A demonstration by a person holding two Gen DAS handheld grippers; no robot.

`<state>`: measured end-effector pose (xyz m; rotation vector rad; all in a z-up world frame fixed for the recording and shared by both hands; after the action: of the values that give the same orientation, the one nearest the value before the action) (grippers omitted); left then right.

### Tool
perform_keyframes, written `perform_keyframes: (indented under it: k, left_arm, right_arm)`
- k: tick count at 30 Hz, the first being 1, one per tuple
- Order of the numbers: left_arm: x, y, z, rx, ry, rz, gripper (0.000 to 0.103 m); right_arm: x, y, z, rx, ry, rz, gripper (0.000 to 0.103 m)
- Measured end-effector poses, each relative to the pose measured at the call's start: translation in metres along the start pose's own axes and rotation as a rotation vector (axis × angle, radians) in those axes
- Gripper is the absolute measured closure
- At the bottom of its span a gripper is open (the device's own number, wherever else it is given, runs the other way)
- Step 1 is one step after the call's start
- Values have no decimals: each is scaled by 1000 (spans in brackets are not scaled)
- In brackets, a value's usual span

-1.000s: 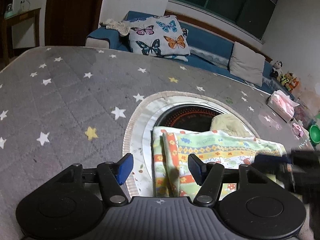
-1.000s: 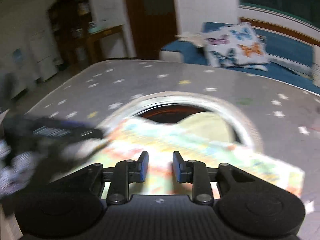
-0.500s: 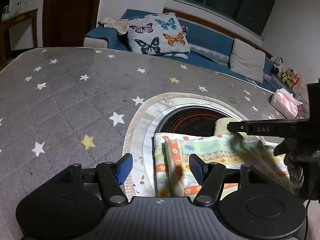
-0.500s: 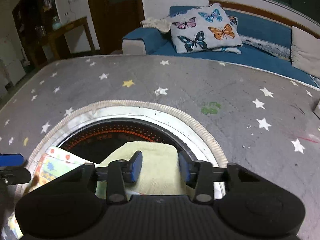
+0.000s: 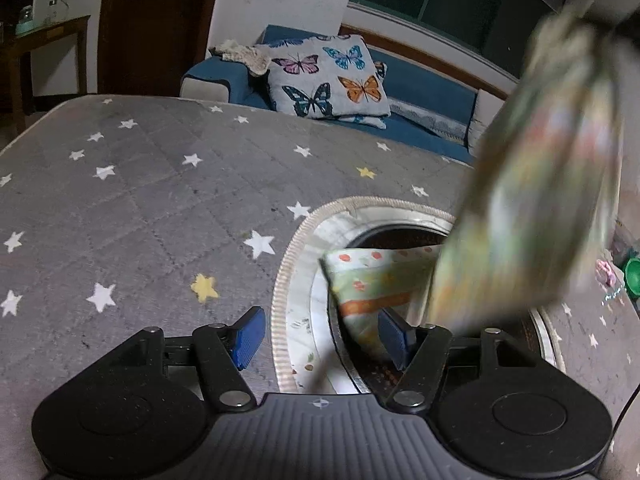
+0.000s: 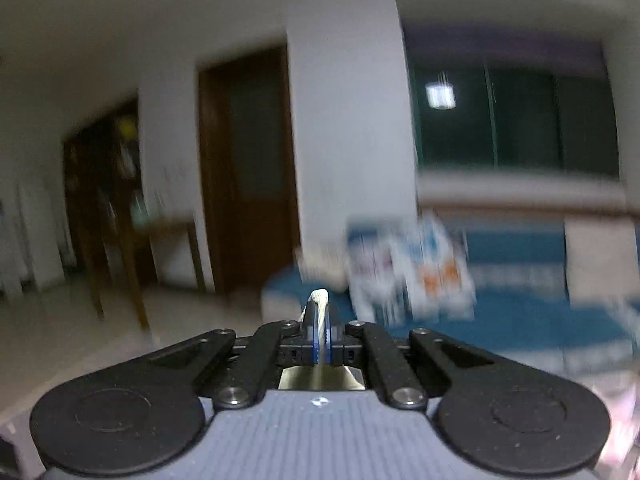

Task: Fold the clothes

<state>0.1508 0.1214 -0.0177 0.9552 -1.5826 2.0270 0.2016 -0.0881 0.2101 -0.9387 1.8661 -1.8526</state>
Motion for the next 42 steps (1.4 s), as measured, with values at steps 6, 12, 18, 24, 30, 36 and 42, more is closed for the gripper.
perform_keyframes:
  k: [6, 12, 18, 24, 30, 36, 42]
  left_arm:
    - [17, -1, -8, 23, -6, 36, 37]
    - [33, 5, -16, 35, -20, 57, 34]
    - [44, 14, -9, 34, -11, 57, 31]
    - [50, 25, 6, -3, 3, 48, 26]
    - [45, 33, 17, -23, 7, 22, 25]
    - [43, 39, 28, -62, -5, 15, 25]
    - [43, 47, 36, -97, -34, 13, 25]
  right_arm:
    - [89, -31, -45, 178, -69, 183, 100]
    - [121, 23, -57, 218, -110, 1, 100]
    - [85, 122, -55, 235, -124, -375, 97]
    - [66, 191, -46, 198, -27, -546, 95]
    - [77, 189, -43, 147, -81, -544, 62]
    - [82, 202, -48, 131, -115, -578, 59]
    - [87, 217, -47, 44, -127, -568, 47]
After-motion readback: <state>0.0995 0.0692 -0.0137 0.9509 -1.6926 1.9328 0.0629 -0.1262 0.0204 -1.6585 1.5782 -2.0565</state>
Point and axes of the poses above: each gripper's, at about its wrist camera, not at the fingertips, and x roughly against the way its jaws point, z to its right, y to its underside, the point moved 3 cm from there along -x, roughly the way its jaws point, and after that the axes turned 10 degrees about -y, right-handed, at the moved point
